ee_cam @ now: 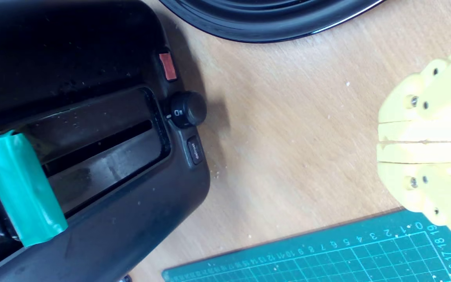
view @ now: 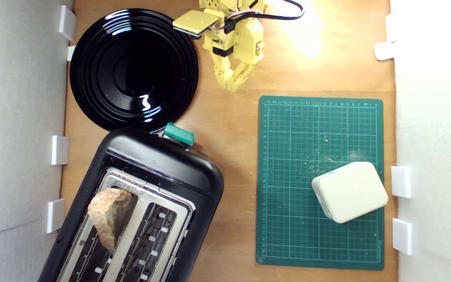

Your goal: Pick bread and place in toaster

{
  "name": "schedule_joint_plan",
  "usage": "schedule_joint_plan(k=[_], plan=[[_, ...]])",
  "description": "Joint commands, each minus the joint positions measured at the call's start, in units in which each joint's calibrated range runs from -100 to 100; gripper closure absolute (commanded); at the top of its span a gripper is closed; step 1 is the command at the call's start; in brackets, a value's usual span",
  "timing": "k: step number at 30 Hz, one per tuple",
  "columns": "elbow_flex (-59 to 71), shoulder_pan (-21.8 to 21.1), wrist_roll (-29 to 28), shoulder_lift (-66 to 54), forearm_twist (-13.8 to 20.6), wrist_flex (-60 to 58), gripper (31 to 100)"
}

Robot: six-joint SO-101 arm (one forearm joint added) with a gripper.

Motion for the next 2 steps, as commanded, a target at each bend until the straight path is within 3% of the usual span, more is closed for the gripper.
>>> schedule_joint_plan(k=[1,2], plan=[[0.36,0.08,-0.21,-0.10,0.12,0.27,90.2],[0.36,0.08,-0.21,-0.10,0.12,0.27,90.2]])
